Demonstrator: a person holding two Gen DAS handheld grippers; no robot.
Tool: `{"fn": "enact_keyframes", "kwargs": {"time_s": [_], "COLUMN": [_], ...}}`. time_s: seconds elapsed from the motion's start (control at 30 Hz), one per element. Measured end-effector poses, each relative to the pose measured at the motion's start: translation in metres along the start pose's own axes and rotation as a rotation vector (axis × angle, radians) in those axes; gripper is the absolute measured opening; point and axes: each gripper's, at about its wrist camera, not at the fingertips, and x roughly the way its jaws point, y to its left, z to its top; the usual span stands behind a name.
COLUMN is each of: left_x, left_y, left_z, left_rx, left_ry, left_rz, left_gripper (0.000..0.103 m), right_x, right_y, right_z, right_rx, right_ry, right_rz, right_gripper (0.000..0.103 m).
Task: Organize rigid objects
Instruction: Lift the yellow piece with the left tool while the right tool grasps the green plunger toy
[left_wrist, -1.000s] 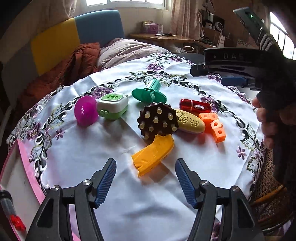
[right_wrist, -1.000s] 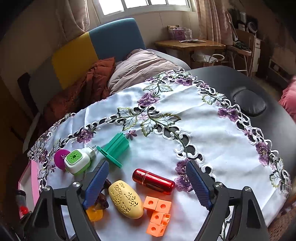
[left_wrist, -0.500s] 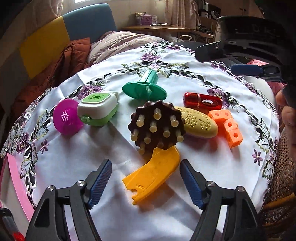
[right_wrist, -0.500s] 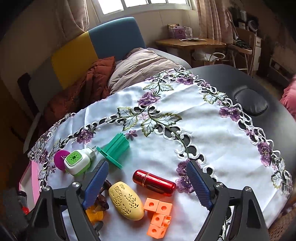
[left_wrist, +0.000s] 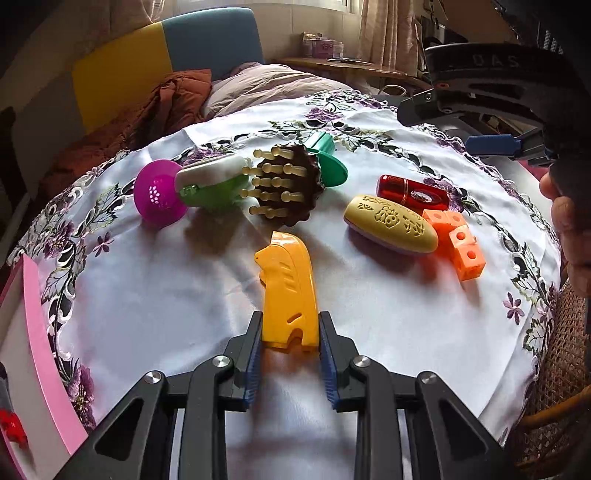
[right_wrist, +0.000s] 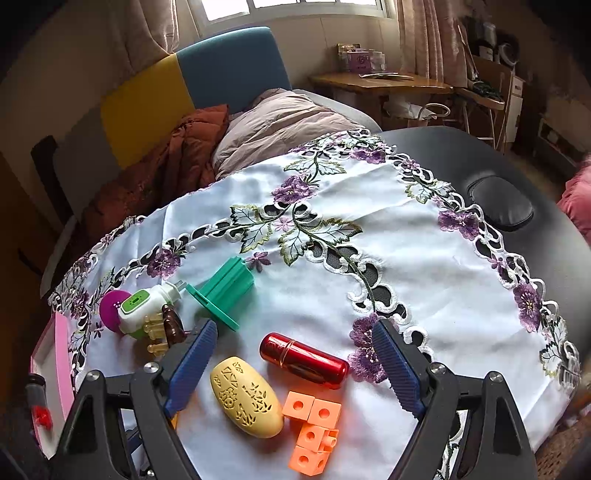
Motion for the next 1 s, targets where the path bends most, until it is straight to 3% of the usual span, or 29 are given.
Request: {"fn": "enact_keyframes", "kwargs": {"time_s": [0.53, 0.77, 1.0], "left_x": [-0.024, -0.029, -0.033], "left_y": [0.019, 0.022, 0.025], "left_z": [-0.036, -0.045, -0.05], "left_rx": [-0.113, -0.149, -0.166], "left_ry": [-0.036, -0.049, -0.058], "left_rz": [0.034, 0.027, 0.026], "left_gripper": [0.027, 0.027, 0.027], "right_x": [0.002, 0.005, 0.005], "right_y": [-0.017, -0.009, 0.009], "right_z": [0.002, 0.0, -0.004], "right_rx": [0.097, 0.065, -0.001], "right_ry": [0.017, 0.032, 0.05], "right_rz": [0.017, 0.037, 0.119], "right_gripper": [0.086, 0.086, 0.082]}}
